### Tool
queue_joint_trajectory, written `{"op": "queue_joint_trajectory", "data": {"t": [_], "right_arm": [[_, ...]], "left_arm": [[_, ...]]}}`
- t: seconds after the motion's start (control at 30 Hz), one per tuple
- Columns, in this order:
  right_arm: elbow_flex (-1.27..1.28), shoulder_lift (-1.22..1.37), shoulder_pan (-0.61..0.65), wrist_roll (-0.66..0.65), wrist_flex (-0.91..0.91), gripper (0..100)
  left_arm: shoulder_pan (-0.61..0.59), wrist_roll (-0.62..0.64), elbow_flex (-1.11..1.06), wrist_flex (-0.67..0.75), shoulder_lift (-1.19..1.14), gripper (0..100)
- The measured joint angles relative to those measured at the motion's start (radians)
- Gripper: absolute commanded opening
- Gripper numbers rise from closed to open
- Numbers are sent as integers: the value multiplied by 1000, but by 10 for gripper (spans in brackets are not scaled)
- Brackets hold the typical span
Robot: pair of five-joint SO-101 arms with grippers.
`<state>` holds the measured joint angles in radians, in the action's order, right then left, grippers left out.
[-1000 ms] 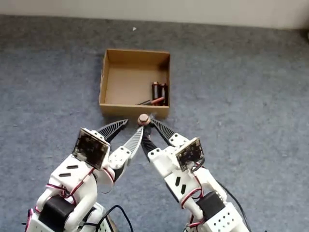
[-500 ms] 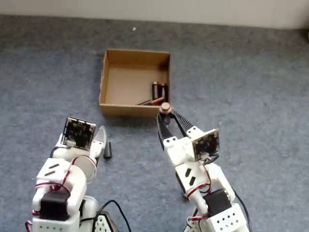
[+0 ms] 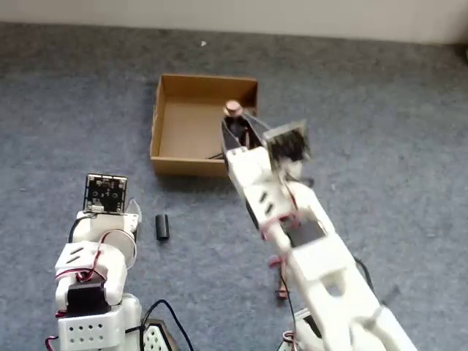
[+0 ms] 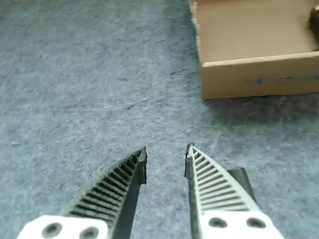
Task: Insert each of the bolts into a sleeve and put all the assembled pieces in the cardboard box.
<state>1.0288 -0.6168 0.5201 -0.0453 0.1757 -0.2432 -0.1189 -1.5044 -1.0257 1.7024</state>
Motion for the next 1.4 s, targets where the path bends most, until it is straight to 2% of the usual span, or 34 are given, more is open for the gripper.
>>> {"op": "queue_joint_trajectory", "data": {"t": [0.23, 0.4, 0.63, 0.8, 0.97, 1.07, 1.17, 1.3, 1.4], "right_arm": [[-259, 542, 0, 0, 163, 13], [-411, 783, 0, 0, 169, 152], [-411, 775, 0, 2, 181, 170], [-256, 548, 0, 2, 153, 170], [-110, 221, 0, 2, -147, 170], [-75, 26, 0, 2, -422, 170], [-61, -141, 0, 66, -729, 170], [-61, -256, -11, 137, -1076, 170], [-61, -253, -12, 144, -1234, 170]], "left_arm": [[-5, 0, 0, 0, 0, 150], [-5, 0, 0, 0, 0, 150], [-5, 0, -2, 0, 0, 150], [-5, 0, -25, 0, 2, 153], [-5, 0, -25, 0, 2, 154], [-5, 0, -25, 0, 2, 154], [-5, 0, -25, 0, 2, 154], [-5, 0, -25, 0, 2, 154], [-5, 0, -25, 0, 2, 154]]}}
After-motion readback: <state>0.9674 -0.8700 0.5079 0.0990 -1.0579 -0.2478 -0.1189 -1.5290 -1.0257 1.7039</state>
